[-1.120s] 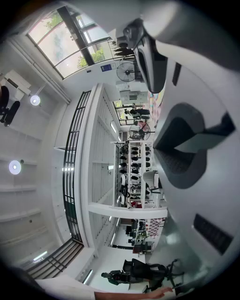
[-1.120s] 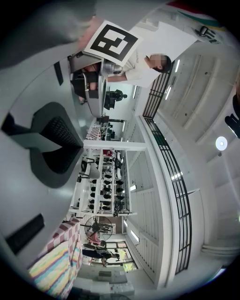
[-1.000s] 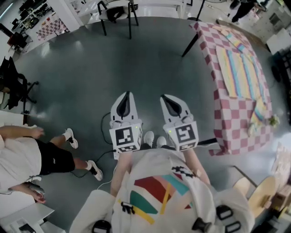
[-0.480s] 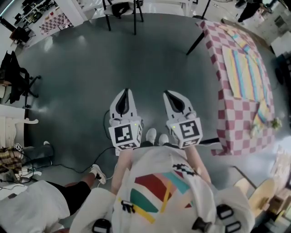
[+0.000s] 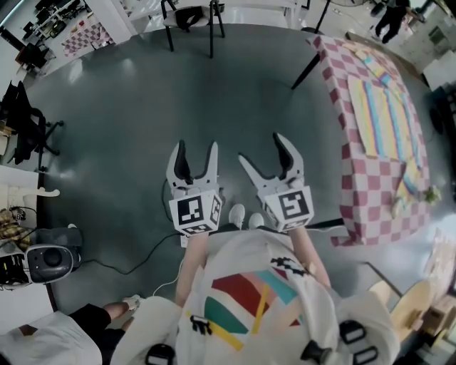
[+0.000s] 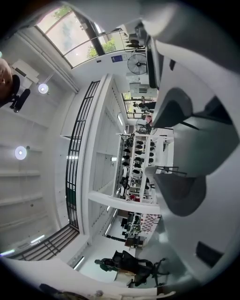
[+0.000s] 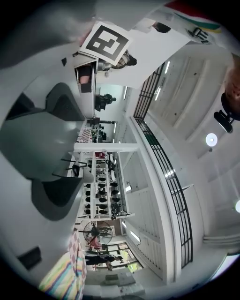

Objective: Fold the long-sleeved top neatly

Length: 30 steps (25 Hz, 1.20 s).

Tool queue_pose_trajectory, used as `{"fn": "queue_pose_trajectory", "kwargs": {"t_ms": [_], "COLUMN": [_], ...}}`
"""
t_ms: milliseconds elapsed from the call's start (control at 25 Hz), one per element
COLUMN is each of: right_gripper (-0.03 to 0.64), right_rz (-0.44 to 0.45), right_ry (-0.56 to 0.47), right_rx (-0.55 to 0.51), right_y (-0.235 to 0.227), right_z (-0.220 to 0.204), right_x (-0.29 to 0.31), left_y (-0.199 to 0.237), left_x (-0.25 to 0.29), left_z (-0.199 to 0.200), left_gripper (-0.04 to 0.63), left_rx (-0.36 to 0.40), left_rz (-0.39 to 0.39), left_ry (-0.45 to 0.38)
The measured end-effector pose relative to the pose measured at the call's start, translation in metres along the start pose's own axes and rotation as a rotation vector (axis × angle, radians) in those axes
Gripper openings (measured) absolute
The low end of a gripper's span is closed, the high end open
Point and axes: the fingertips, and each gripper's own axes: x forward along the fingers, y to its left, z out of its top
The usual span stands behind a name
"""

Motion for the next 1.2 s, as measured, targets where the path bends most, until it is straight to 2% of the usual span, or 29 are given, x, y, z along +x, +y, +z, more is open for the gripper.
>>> {"fn": "queue_pose_trajectory", "kwargs": {"t_ms": [160,280,440,880,1080,1200], "right_gripper": [0.341,0.339,0.339,0.339,0.339,0.339], "right_rz": [0.013,0.012,0.014,0.035,0.037,0.055], "right_ry": [0.017,0.003,0.029,0.108,0.163,0.165], "right_rx": [0.059,0.055,0.091,0.054,0.066,0.063], "right_y": [0.004,0.003,0.003,0.031,0.028,0.027], "right_z": [-0.002,-0.005,-0.013,-0.028,-0.040,-0.038], "right_x": [0.003,0.007,0.015,0.047,0.061,0.080], "left_y": [0.001,0.003,0.008,0.051,0.061,0.073], "left_x": [0.004,0.006,0.010,0.026,0.042,0.053], "left_z": [-0.001,-0.005,-0.012,-0.015,-0.023,-0.022], "left_gripper": [0.287,0.287,0.287,0.286,0.285,0.285], "left_rx": [-0.011,-0.021,-0.082,-0.117,-0.113,-0.118], "left_rz": [-0.003,-0.011,-0.034,-0.068,-0.109,-0.088], "left_ry": [0.012,0.024,0.043,0.020,0.030,0.027]}}
